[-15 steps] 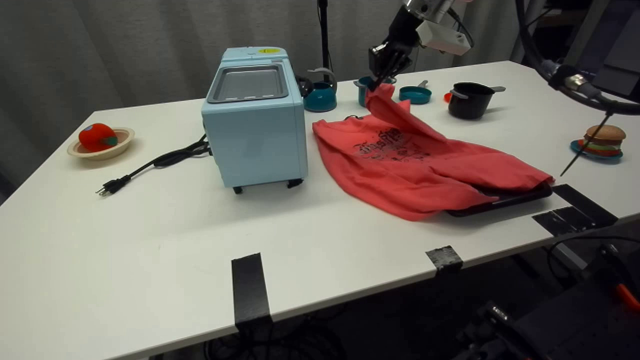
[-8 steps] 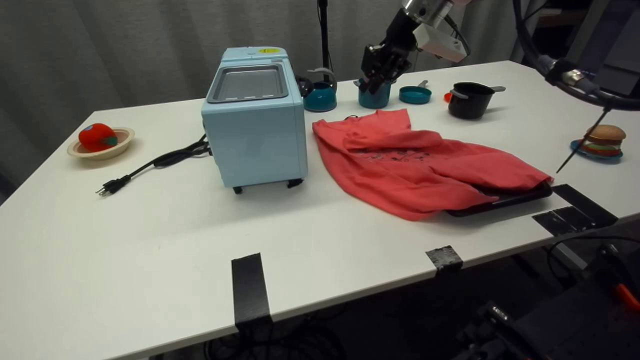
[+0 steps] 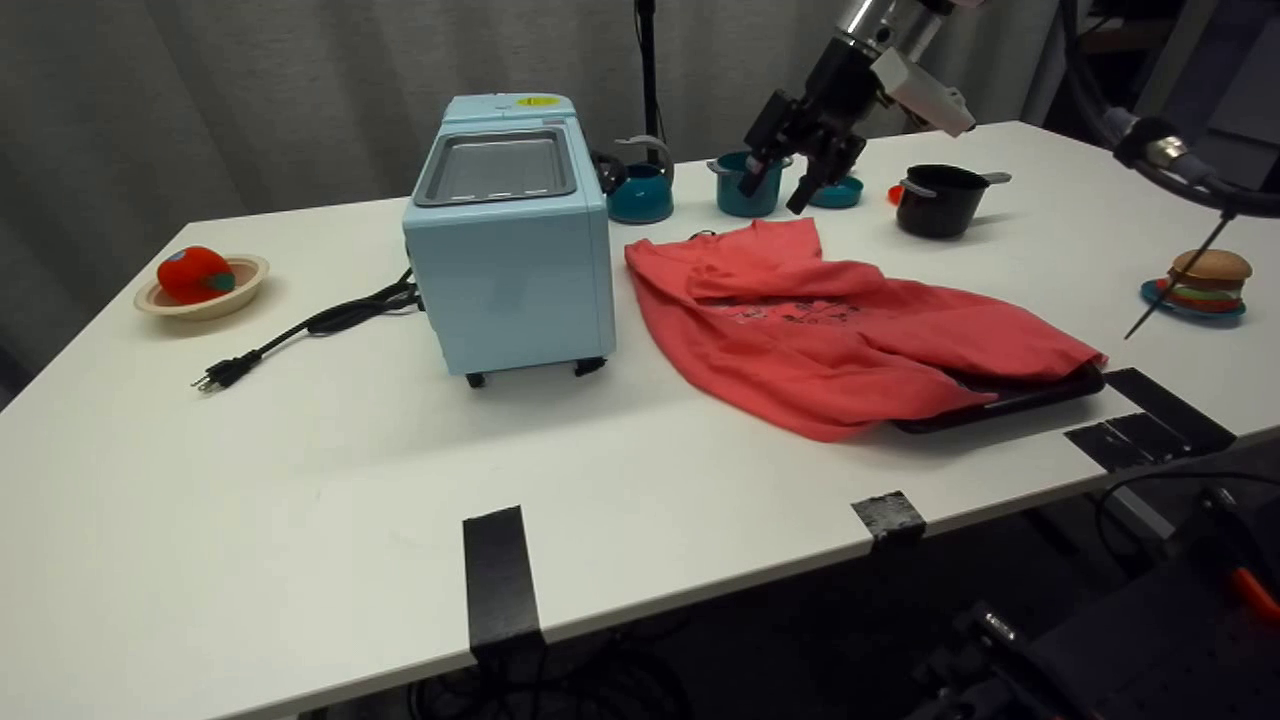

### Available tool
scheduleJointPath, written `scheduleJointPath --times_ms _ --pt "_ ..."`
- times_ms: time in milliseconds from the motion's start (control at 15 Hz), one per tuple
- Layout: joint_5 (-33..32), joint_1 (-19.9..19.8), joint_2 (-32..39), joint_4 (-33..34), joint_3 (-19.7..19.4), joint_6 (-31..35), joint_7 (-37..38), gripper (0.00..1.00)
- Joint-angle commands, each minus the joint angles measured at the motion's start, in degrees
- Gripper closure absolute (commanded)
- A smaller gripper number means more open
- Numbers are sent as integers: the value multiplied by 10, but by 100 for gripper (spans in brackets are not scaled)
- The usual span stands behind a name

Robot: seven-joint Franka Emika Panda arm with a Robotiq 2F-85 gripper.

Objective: Fold the shirt

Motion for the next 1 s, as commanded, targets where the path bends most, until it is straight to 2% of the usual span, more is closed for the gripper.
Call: scheduleJointPath --times_ms 0,333,400,467,933 --pt "-23 7 -40 -28 -33 -104 -3 0" --pt "-65 14 -55 -41 -64 -216 -4 0" --pt "-74 16 -57 -42 -69 -223 -1 0" --pt "-54 17 -33 -24 -67 -205 -3 0" --pt "-62 19 -40 -29 -72 -216 -3 0"
